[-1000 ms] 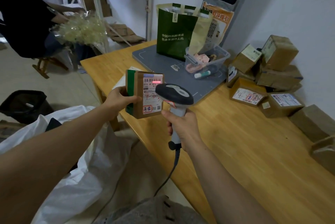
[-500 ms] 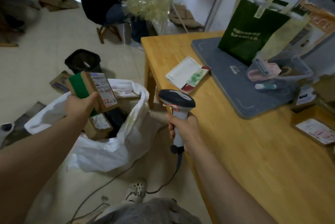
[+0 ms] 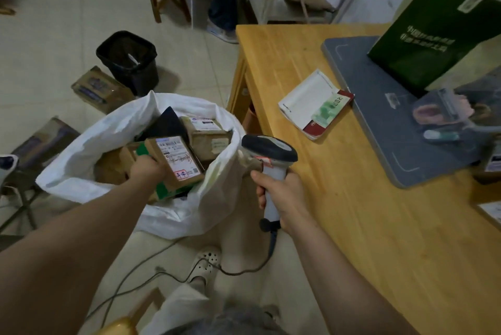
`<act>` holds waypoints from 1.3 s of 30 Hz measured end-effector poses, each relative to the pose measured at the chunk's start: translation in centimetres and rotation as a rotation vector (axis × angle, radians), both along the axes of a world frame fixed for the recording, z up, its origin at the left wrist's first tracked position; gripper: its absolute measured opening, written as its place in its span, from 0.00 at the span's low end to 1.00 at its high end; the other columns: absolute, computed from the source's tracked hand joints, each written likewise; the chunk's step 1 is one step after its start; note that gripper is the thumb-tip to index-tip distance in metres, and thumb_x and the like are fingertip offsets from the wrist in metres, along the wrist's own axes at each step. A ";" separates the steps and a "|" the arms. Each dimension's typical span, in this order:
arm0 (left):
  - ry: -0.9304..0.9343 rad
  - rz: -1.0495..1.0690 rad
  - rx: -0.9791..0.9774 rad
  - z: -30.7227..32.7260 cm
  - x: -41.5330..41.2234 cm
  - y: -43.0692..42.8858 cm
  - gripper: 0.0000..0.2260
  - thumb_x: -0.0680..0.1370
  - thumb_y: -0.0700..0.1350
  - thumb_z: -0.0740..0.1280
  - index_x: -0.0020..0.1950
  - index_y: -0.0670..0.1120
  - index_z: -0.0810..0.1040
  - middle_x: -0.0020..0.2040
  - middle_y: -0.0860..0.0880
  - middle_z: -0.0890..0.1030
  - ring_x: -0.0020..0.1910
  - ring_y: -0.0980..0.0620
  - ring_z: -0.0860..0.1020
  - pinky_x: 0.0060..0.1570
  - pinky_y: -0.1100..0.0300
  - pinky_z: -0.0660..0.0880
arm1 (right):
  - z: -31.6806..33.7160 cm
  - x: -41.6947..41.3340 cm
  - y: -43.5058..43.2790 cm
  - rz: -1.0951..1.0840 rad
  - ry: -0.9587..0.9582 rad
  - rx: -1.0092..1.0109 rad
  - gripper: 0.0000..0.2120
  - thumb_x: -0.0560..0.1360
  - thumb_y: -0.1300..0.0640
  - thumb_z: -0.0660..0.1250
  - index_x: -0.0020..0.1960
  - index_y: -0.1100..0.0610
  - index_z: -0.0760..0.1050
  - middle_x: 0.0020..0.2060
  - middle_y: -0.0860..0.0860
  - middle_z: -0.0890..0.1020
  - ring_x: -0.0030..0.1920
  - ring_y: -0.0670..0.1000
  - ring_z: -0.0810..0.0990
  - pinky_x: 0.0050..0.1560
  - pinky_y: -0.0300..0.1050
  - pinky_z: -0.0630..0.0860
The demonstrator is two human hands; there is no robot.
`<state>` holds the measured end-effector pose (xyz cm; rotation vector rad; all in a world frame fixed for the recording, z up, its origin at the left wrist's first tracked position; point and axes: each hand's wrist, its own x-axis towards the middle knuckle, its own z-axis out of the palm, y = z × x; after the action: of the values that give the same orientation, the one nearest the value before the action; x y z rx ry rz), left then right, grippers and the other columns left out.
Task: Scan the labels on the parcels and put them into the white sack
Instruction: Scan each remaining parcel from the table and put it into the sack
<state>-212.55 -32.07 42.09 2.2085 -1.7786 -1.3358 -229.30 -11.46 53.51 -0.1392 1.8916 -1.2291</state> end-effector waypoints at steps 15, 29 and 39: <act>0.097 -1.007 -0.538 9.2 -17.0 12.5 0.32 0.78 0.51 0.63 0.78 0.47 0.53 0.76 0.44 0.60 0.76 0.43 0.56 0.74 0.43 0.45 | 3.4 -4.2 8.7 -0.557 -0.125 -0.192 0.10 0.73 0.59 0.72 0.38 0.62 0.75 0.24 0.54 0.78 0.23 0.52 0.77 0.26 0.43 0.76; 0.448 -1.950 -0.633 16.5 -33.0 49.6 0.29 0.81 0.51 0.60 0.79 0.46 0.52 0.74 0.43 0.66 0.72 0.47 0.63 0.73 0.54 0.51 | 8.7 -9.5 44.3 -1.420 0.015 -0.476 0.07 0.75 0.58 0.71 0.42 0.58 0.74 0.23 0.51 0.74 0.23 0.49 0.72 0.24 0.40 0.71; 0.476 -2.302 -0.624 16.9 -40.2 74.8 0.28 0.79 0.47 0.64 0.76 0.43 0.59 0.71 0.41 0.67 0.70 0.43 0.64 0.65 0.54 0.64 | 6.6 -9.8 61.6 -1.702 0.013 -0.411 0.09 0.75 0.60 0.71 0.46 0.63 0.73 0.21 0.53 0.75 0.20 0.51 0.72 0.25 0.41 0.71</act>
<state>-252.71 42.76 58.99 -1.1374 -3.1122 -0.4852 -239.09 50.11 60.10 1.5191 1.4869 -2.6001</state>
